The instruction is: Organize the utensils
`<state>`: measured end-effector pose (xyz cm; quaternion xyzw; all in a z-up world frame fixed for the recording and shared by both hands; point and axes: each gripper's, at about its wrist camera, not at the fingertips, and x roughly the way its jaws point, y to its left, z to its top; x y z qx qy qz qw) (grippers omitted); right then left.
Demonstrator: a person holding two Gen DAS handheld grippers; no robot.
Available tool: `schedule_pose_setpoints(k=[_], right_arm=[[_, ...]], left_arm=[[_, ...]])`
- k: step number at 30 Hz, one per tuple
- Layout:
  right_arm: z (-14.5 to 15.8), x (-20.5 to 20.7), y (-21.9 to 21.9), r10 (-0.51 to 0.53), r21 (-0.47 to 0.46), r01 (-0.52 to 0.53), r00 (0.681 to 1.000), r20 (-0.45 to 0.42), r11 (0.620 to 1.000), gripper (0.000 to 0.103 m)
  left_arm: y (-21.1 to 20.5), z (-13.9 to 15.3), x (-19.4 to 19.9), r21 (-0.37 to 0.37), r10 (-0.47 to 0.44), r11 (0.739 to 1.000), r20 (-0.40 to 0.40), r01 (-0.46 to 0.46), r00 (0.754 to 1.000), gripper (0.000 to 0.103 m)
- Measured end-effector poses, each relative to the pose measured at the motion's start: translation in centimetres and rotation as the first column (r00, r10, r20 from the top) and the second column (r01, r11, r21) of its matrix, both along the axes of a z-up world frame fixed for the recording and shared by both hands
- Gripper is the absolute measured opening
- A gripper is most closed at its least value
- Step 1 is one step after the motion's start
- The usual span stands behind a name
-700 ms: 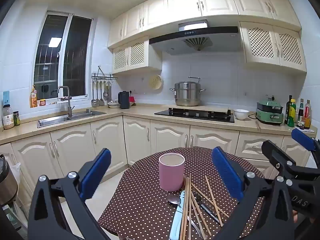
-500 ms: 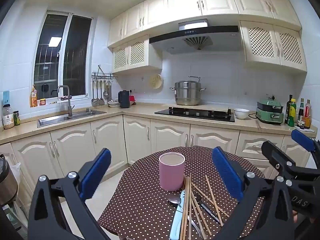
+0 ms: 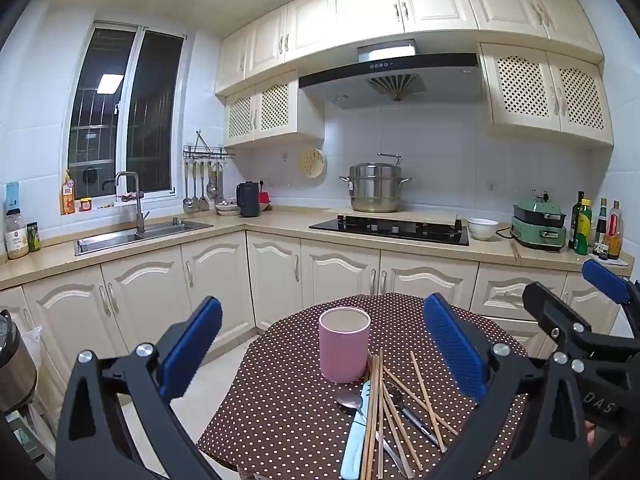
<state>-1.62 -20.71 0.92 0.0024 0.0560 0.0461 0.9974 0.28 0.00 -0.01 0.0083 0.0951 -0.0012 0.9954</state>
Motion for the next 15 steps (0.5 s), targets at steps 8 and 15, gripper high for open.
schedule_pose_setpoints(k=[8,15], right_arm=[[0.1,-0.7,0.9,0.004,-0.001,-0.004,1.0,0.002,1.0,0.097],[-0.1,-0.1,1.8,0.01,0.003,-0.01,1.0,-0.019,1.0,0.097]], left_arm=[[0.9,0.5,-0.8,-0.009,-0.001,1.0,0.001,0.001,1.0,0.099],[1.6,0.4,-0.5,-0.015,-0.003,1.0,-0.007,0.003,1.0,0.099]])
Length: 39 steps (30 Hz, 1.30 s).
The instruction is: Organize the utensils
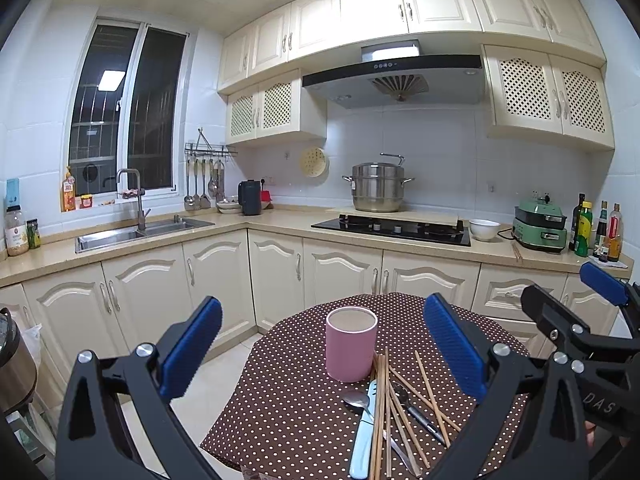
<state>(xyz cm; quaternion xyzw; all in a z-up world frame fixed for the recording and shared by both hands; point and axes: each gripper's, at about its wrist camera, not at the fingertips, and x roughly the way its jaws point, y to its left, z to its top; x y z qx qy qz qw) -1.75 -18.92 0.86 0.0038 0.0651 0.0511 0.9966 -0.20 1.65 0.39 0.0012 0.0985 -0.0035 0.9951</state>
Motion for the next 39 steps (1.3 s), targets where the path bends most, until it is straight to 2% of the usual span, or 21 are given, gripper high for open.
schedule_pose_setpoints(k=[10,21,32,35,39], right_arm=[[-0.4,1.2,2.6,-0.042,-0.035,0.041,0.998,-0.037,0.999,0.097],[-0.3,1.3,3.9,-0.095,-0.044,0.093,0.995,-0.042,0.995,0.097],[0.1,1.4,2.1,-0.036,-0.035,0.034,0.998,-0.06,0.999,0.097],[-0.1,1.6,1.3,-0.018,-0.026,0.016,0.997,-0.073,1.0,0.097],[-0.4,1.9,0.3,0.006,0.002,-0.006,0.995,-0.095,1.0,0.097]], left_arm=[[3.2,-1.0,2.4,-0.036,-0.056,0.998,-0.029,0.055,0.998,0.099],[3.7,-1.1,3.5,-0.012,-0.098,0.995,-0.018,0.098,0.995,0.099],[1.9,-0.8,2.6,0.0,-0.053,0.999,-0.02,0.053,0.998,0.099],[1.1,-0.6,2.5,0.014,-0.041,0.999,-0.036,0.041,0.999,0.099],[0.3,-0.5,2.7,-0.006,-0.037,0.999,-0.068,0.036,0.997,0.099]])
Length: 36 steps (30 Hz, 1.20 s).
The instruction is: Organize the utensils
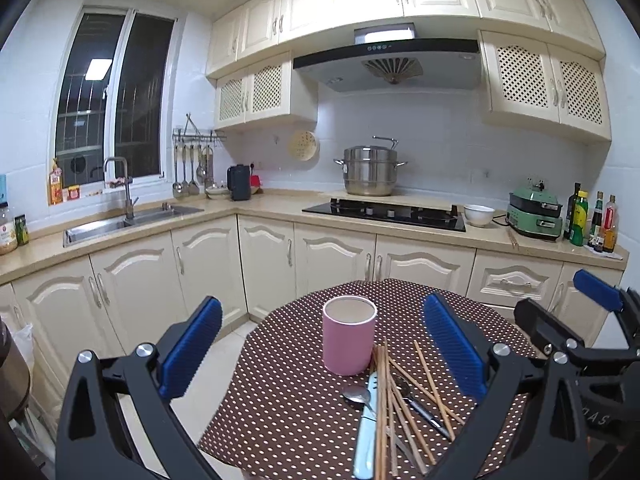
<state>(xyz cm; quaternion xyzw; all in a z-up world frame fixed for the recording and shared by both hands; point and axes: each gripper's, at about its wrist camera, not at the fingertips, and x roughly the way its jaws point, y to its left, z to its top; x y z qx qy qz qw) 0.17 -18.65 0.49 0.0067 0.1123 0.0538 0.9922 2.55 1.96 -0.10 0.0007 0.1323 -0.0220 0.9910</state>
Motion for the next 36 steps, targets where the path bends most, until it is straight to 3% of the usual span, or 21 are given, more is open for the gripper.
schedule_pose_setpoints(k=[17,36], right_arm=[[-1.1,1.6,-1.9,0.034,0.052,-0.032,0.998,-0.049,0.998,0.097],[-2.2,3.5,-2.0,0.05,0.042,-0.046,0.995,-0.081,0.998,0.097]], left_arm=[[-2.3,-0.4,1.6,0.044,0.029,0.999,-0.05,-0.027,0.998,0.099],[-2.4,-1.6,3.5,0.067,0.041,0.997,-0.09,-0.035,0.995,0.099]])
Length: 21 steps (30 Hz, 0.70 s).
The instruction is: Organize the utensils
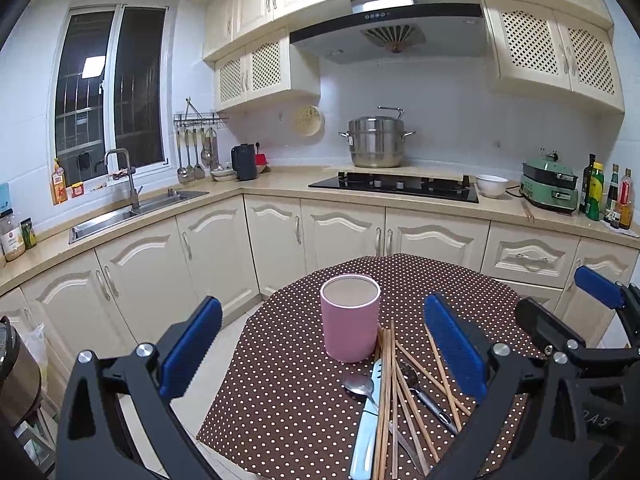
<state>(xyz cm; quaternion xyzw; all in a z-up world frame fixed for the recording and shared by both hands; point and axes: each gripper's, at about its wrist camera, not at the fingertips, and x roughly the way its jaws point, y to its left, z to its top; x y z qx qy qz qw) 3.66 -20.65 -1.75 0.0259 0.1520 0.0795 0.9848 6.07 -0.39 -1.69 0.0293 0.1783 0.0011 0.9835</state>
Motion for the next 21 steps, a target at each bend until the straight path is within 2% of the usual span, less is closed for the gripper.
schedule_pose_setpoints(k=[7,10,12,15,16,17,19,21], right_arm=[[-0.6,1.4,-0.5,0.038,0.055,-0.035,0.998,-0.049,0.998,0.097],[-1.1,2.5,-0.6,0.037,0.043,-0.033,0.996,-0.087,0.999,0.097],[-1.7,3.3,-0.5,0.003,0.007,-0.003,0.993,-0.12,1.0,0.097],[-3.1,5.2,-0.6,-0.016,-0.052,0.006,0.981,-0.196,0.999,0.097],[-3.7,5.9,-0.7,-0.022,-0.063,0.008,0.975,-0.223,0.998,0.097],[-4.3,6.6,-0.8,-0.025,-0.072,0.006,0.965,-0.261,0.997,0.097],[-5.5,7.8,-1.0,-0.031,-0.086,0.004,0.947,-0.32,0.996,0.097],[-6.7,8.7,-1.4,-0.034,-0.096,-0.001,0.931,-0.363,0.995,0.097]], left_arm=[[0.2,-0.8,1.3,-0.004,-0.022,1.0,-0.048,0.022,0.999,0.099],[0.6,-1.7,2.9,-0.04,-0.069,0.997,-0.12,0.065,0.99,0.099],[1.0,-2.7,4.6,-0.084,-0.11,0.992,-0.196,0.095,0.974,0.099],[1.8,-4.8,7.5,-0.132,-0.164,0.983,-0.336,0.126,0.928,0.099],[2.1,-5.5,8.4,-0.142,-0.171,0.982,-0.373,0.126,0.912,0.095],[2.5,-6.2,9.3,-0.164,-0.181,0.979,-0.41,0.123,0.894,0.082],[3.4,-7.7,10.7,-0.218,-0.2,0.97,-0.474,0.106,0.858,0.064],[4.2,-9.0,11.9,-0.28,-0.234,0.956,-0.524,0.094,0.819,0.06]])
